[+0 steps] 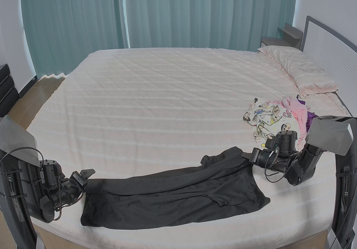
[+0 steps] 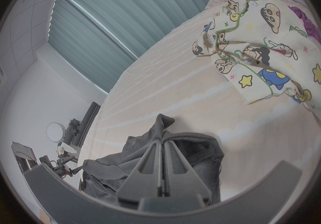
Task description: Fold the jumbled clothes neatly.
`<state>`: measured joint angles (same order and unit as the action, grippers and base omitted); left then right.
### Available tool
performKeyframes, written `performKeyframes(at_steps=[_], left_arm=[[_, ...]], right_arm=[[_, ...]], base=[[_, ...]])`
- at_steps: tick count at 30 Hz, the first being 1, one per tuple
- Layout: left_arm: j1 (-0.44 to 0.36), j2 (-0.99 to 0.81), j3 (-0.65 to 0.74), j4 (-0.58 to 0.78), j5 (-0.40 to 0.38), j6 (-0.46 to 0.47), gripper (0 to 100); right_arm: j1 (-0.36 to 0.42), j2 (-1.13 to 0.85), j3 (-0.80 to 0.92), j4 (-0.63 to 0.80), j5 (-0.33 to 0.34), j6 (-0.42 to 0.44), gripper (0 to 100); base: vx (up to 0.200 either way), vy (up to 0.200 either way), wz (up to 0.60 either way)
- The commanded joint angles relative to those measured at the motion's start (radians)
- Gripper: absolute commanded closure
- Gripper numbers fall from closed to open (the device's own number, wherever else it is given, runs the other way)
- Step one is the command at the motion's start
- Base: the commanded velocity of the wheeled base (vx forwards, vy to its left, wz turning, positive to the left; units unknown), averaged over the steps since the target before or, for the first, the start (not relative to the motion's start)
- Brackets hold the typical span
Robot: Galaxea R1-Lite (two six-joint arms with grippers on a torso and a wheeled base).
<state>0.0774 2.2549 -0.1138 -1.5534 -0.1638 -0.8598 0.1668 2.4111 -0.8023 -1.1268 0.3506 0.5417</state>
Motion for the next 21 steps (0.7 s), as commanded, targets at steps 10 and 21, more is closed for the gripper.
performKeyframes(at_steps=[10, 21], left_arm=[[0.047, 0.018, 0.085, -0.017, -0.094, 0.189, 0], [0.045, 0.060, 0.074, -0.017, -0.092, 0.189, 0]], right_arm=[[0.003, 0.005, 0.000, -0.001, 0.001, 0.000, 100], [0.005, 0.006, 0.000, -0.004, 0.001, 0.000, 100]], base=[[0.000, 0.000, 0.00], [0.000, 0.000, 0.00]])
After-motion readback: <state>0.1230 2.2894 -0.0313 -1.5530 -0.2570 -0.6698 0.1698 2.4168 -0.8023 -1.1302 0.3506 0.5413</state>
